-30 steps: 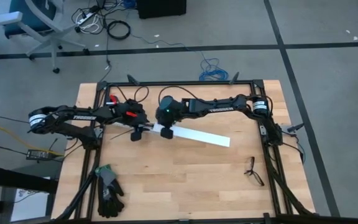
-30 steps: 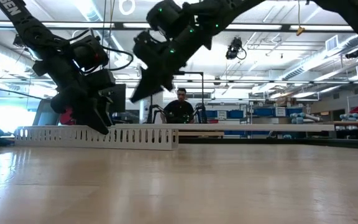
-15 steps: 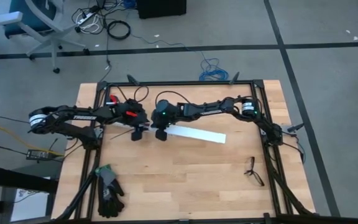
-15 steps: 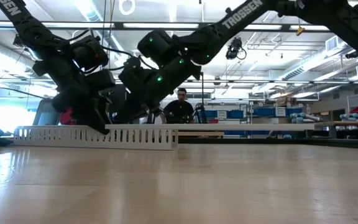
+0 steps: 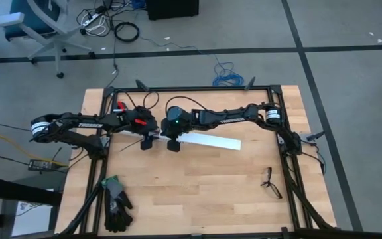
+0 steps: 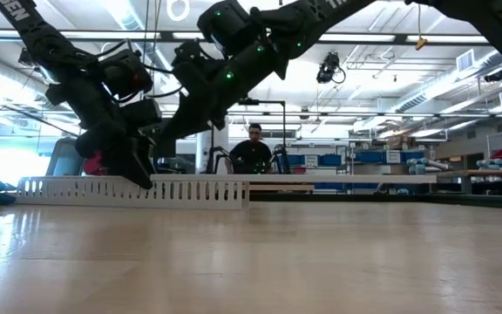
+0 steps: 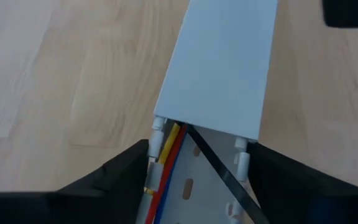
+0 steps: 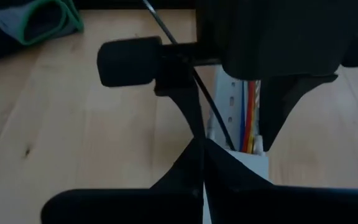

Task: Ziptie cables
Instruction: Close the white cable duct

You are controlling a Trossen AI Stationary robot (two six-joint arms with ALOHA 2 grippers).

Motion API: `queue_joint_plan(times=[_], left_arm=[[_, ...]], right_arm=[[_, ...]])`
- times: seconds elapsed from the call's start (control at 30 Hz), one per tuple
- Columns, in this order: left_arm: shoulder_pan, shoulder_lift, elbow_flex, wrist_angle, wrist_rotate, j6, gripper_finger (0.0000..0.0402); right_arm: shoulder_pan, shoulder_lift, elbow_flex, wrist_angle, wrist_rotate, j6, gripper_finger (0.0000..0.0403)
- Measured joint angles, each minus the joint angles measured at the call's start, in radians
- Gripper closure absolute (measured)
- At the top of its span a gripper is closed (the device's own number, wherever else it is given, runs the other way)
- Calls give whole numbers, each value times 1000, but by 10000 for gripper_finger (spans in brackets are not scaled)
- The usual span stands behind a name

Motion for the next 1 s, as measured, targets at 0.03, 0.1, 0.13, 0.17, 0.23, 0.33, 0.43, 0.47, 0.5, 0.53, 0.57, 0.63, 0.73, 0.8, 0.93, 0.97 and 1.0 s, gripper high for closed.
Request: queue_joint_plan(times=[0.03,0.1,0.13,0.17,0.23,0.33,0.43,0.47,0.5,0.53,0.57,0.63,0.73,0.8,0.93,0.97,1.0], left_arm=[[0,0,0,-8,0,0,129],[-1,-1,1,-29,4,1,116],[0,-1,2,-35,5,0,112],[0,-1,2,-42,7,-5,109],[0,-1,2,-46,7,-20,105],[0,-2,1,-55,1,-43,104],[1,-2,-1,-81,-23,-49,104],[0,-1,-2,-88,-33,-48,104],[0,-1,-1,-94,-39,-49,104],[1,-5,-1,-103,-45,-48,104],[2,-9,-2,-111,-50,-48,104],[3,-19,-3,-125,-64,-48,103],[6,-55,-9,-137,-61,-50,103],[6,-80,-26,-118,-60,-52,103],[7,-87,-58,-56,-67,-77,103],[7,-83,-63,-46,-66,-83,103],[6,-78,-64,-36,-68,-95,103]], right_arm=[[0,0,0,-1,0,0,403],[0,0,0,2,0,1,403],[0,0,0,6,0,1,403],[0,0,0,5,0,1,403],[0,0,0,3,-1,1,403],[0,0,0,4,-3,3,403],[0,0,0,-5,-3,6,403],[0,0,0,-8,-4,12,403],[0,0,0,-16,-4,17,403],[0,0,0,-26,-4,18,403],[0,0,0,-34,-4,18,403],[0,0,0,-49,-4,18,403],[0,0,0,-58,-4,18,403],[0,0,0,-64,-4,18,403],[0,-1,1,-84,-4,18,403],[0,-1,1,-95,-4,18,403],[0,-1,1,-111,-4,16,403]])
